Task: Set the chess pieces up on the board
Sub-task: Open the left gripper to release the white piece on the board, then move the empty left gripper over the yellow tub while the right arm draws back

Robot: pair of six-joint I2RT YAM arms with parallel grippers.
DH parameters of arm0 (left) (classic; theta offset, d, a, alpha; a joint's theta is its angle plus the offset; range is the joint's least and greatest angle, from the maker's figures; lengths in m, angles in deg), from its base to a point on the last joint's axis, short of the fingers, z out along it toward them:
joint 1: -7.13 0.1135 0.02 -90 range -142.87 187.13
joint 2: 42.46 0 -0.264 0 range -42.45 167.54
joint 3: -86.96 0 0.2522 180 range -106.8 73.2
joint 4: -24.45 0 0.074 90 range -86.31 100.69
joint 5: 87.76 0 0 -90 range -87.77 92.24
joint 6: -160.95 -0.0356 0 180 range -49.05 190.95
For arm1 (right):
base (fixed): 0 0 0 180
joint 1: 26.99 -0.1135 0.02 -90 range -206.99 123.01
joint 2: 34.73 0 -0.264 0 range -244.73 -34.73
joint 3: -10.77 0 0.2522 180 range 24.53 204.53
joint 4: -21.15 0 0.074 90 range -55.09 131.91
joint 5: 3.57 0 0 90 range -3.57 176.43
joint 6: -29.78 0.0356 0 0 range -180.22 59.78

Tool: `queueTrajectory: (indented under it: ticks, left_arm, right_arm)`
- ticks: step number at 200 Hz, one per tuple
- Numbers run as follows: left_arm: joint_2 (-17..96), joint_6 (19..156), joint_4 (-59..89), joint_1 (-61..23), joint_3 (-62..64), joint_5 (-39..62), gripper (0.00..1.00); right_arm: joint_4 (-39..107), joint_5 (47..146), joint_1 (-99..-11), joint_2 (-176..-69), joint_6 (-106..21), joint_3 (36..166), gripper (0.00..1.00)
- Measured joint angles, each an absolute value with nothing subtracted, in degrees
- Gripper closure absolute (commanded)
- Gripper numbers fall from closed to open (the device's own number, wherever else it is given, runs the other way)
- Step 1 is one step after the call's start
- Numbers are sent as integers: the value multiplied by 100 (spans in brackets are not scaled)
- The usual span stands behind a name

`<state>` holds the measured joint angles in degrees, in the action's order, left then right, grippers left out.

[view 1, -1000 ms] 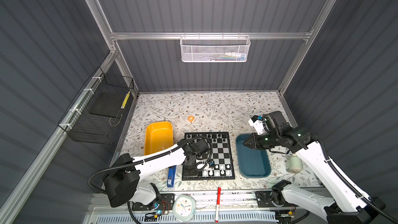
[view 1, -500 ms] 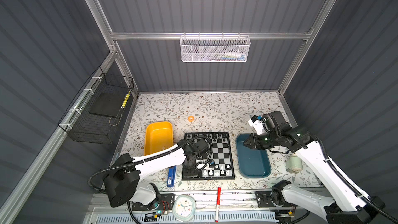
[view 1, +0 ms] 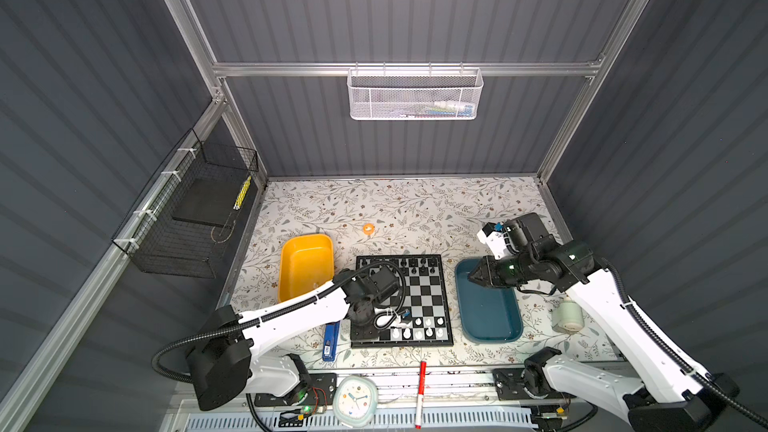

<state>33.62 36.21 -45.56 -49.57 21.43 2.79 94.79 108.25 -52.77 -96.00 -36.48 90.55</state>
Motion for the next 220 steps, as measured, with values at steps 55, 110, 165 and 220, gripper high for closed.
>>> queueTrajectory:
  ticks: [55, 110, 165, 220]
  left_arm:
    - [3023, 3304, -5083, -4957, 1892, 61, 57]
    - [3185, 3341, -5271, -4463, 1210, -99, 57]
    - [3998, 3612, -5382, -2415, -38, 78, 54]
    - [4055, 4294, -5244, -995, -36, 336, 48]
  right_arm:
    - [9487, 10819, -5275, -9688, -3735, 9331, 74]
    - [9448, 10832, -5240, -10072, -3855, 9645, 74]
    - [9332, 11055, -5070, -10767, -4008, 10131, 75]
    - [9135, 11236, -4849, -11347, -4076, 10601, 76]
